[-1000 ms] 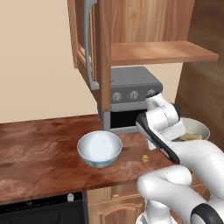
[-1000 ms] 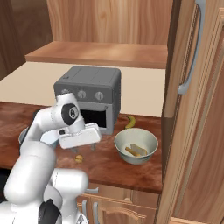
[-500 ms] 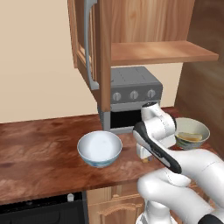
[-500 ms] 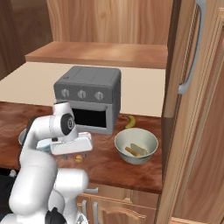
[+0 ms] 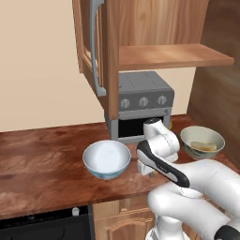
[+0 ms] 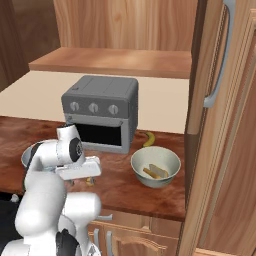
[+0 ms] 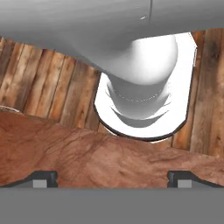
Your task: Pick both bowls and place them on the counter. Then place the hotdog bun in one bowl and place the cookie dough ball in the other bowl.
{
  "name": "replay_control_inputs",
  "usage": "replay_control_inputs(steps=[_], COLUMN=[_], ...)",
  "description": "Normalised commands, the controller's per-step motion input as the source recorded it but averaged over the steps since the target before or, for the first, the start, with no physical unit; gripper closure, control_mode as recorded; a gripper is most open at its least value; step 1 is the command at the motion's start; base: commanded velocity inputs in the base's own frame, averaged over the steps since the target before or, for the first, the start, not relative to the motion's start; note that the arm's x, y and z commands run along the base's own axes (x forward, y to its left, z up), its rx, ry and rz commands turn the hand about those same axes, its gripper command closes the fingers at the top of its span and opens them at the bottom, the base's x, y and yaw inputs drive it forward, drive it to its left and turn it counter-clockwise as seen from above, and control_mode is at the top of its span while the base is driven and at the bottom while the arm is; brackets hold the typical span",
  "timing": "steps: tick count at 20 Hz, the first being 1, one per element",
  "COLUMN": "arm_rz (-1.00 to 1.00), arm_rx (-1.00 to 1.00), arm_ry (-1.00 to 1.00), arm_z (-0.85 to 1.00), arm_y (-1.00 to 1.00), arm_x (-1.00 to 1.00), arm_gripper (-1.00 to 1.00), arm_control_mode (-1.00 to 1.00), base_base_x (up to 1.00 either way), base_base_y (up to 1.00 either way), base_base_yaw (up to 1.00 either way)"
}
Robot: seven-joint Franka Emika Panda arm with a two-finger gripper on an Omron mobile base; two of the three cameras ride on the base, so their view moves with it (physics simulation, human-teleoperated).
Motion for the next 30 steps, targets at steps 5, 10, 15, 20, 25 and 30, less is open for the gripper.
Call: replay_control_inputs(steps=[5,10,15,20,25,30], arm_rz=[0.0,0.0,0.0,0.0,0.0,0.0], arm_rx=[0.0,0.01,0.01,0.03,0.04,0.02], arm_ry=[0.03,0.01,0.0,0.0,0.0,0.0], arm_z=[-0.16,-0.15,-0.15,-0.09,-0.03,-0.06], arm_y=[0.06,0.0,0.0,-0.07,-0.2,-0.07], arm_x=[0.52,0.3,0.11,-0.01,-0.09,-0.06], arm_gripper=[-1.0,-1.0,-1.0,-1.0,-1.0,-1.0], arm_control_mode=[-1.0,-1.0,-1.0,-1.0,-1.0,-1.0], base_base_x=[0.0,0.0,0.0,0.0,0.0,0.0], base_base_y=[0.0,0.0,0.0,0.0,0.0,0.0], base_base_yaw=[0.0,0.0,0.0,0.0,0.0,0.0])
